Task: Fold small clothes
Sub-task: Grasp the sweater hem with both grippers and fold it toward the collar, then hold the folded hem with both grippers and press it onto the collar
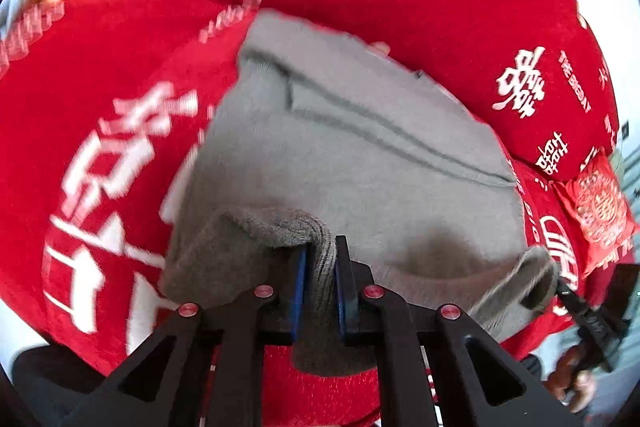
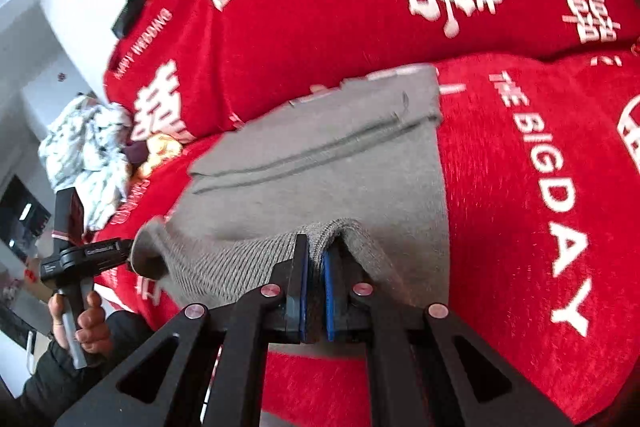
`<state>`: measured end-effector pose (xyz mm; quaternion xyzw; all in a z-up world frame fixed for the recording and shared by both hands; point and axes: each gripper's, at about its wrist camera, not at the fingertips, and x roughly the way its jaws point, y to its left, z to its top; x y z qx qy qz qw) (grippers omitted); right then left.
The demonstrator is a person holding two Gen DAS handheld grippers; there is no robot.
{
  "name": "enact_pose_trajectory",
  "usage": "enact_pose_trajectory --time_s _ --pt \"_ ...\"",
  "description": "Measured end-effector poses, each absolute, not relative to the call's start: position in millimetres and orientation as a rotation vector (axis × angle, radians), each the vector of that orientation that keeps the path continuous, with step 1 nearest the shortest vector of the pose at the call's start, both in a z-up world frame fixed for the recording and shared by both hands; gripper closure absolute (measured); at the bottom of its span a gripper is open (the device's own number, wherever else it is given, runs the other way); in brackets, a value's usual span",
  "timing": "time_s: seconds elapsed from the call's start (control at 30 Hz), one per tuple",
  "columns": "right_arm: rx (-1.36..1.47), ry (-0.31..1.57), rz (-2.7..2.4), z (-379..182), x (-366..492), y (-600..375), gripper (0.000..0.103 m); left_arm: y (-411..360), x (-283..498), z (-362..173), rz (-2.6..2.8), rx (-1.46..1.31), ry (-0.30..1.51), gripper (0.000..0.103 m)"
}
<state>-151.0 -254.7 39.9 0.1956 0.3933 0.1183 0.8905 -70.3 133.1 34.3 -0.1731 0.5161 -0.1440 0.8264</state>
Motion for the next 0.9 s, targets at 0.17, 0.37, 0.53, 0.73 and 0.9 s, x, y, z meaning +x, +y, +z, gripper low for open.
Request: enact_pose_trajectory --time_s 0.17,0.37,0.53,0.73,0.9 --pt "0.383 0.855 0.232 21 -140 -253 0.096 153 -88 33 -0.405 -0.527 1.073 0.01" --pt "0.376 0.849 0.23 21 -140 -252 0.096 155 -108 39 -0.417 -0.56 1.054 0.0" --pt "0.36 0.849 0.222 22 -142 -248 0.096 124 -123 37 -0.477 -0.519 1.071 0.0" --pt "0.345 0.85 0.218 23 -143 -246 0.096 103 -116 30 -0.449 -0.457 1.109 0.047" --pt "0.347 0.848 0.221 25 -144 -246 0.096 112 -115 30 -0.439 -0.461 1.128 0.085"
